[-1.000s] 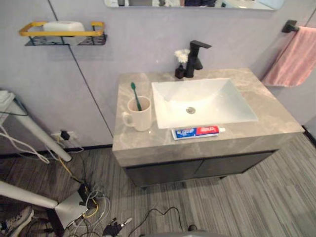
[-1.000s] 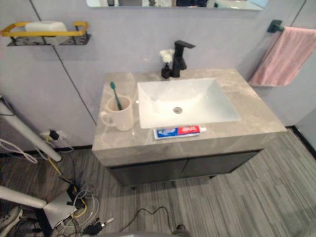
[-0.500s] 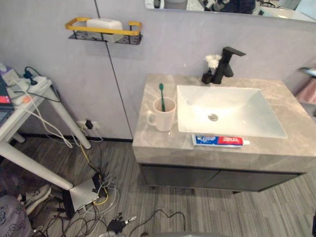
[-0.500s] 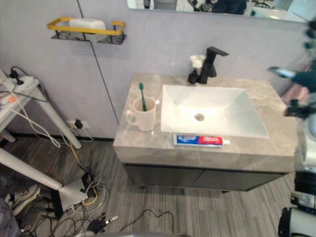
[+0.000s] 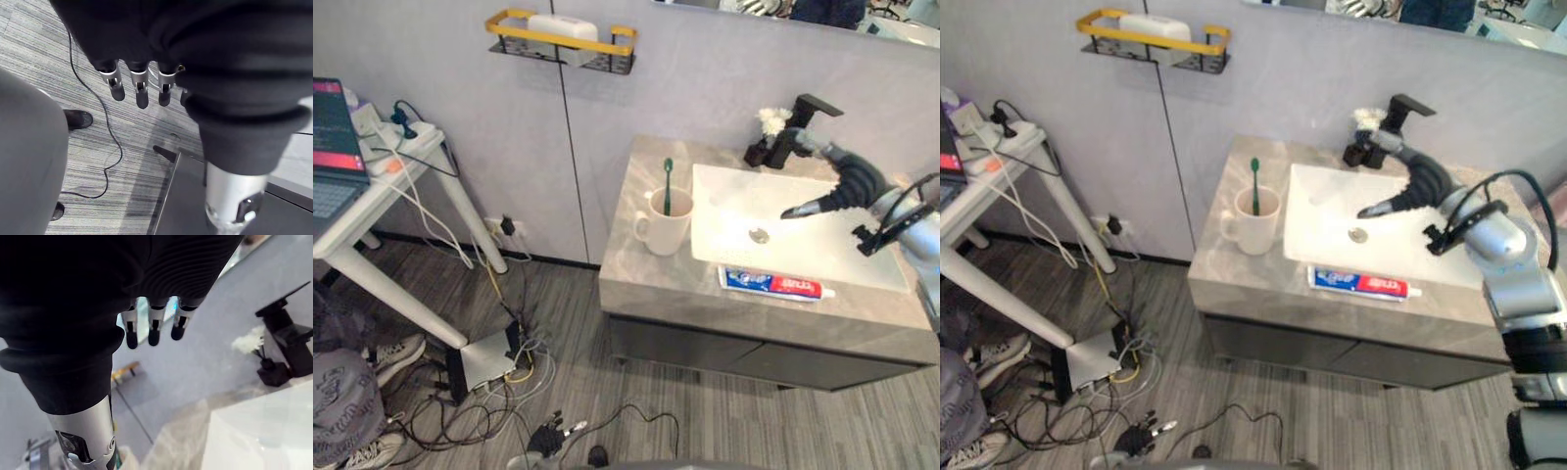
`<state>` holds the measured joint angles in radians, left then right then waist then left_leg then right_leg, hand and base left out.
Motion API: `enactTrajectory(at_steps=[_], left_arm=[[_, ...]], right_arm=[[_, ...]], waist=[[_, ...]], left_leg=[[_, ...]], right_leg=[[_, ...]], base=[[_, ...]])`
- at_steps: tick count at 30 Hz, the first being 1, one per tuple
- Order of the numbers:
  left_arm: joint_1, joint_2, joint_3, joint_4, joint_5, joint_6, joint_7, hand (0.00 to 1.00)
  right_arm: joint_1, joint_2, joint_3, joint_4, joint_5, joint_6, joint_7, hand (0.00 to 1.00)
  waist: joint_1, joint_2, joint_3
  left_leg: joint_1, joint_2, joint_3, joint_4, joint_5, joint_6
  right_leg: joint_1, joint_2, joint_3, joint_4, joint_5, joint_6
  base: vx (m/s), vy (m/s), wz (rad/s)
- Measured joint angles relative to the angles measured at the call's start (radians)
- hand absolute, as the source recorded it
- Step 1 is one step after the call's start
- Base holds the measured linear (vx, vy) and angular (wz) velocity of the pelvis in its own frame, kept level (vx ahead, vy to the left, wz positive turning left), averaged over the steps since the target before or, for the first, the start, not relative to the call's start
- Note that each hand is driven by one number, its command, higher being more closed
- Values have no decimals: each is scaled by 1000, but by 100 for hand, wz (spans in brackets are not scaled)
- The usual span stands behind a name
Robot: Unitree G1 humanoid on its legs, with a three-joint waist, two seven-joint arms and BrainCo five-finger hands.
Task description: Organize washtable
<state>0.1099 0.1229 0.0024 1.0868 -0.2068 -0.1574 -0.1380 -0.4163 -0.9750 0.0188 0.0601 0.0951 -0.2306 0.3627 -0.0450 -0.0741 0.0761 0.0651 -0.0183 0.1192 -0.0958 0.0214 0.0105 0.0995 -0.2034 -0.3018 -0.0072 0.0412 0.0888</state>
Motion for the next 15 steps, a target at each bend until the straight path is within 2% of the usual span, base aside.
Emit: enactTrajectory(at_steps=[9, 15], left_arm=[[-8, 18, -41, 0, -30, -5, -21, 0], [-8, 28, -66, 3, -55, -5, -30, 0]], right_arm=[[120, -76, 0, -48, -20, -1, 34, 0], [219, -83, 0, -46, -60, -1, 34, 0]], waist=[[-3, -9, 15], [-12, -16, 19]], left_leg=[[-29, -1, 22, -1, 18, -6], [-34, -2, 31, -6, 25, -17]], right_leg=[[-32, 2, 6, -15, -8, 11], [-41, 1, 17, -15, -34, 47]], base=[[-47, -26, -8], [-46, -35, -5]])
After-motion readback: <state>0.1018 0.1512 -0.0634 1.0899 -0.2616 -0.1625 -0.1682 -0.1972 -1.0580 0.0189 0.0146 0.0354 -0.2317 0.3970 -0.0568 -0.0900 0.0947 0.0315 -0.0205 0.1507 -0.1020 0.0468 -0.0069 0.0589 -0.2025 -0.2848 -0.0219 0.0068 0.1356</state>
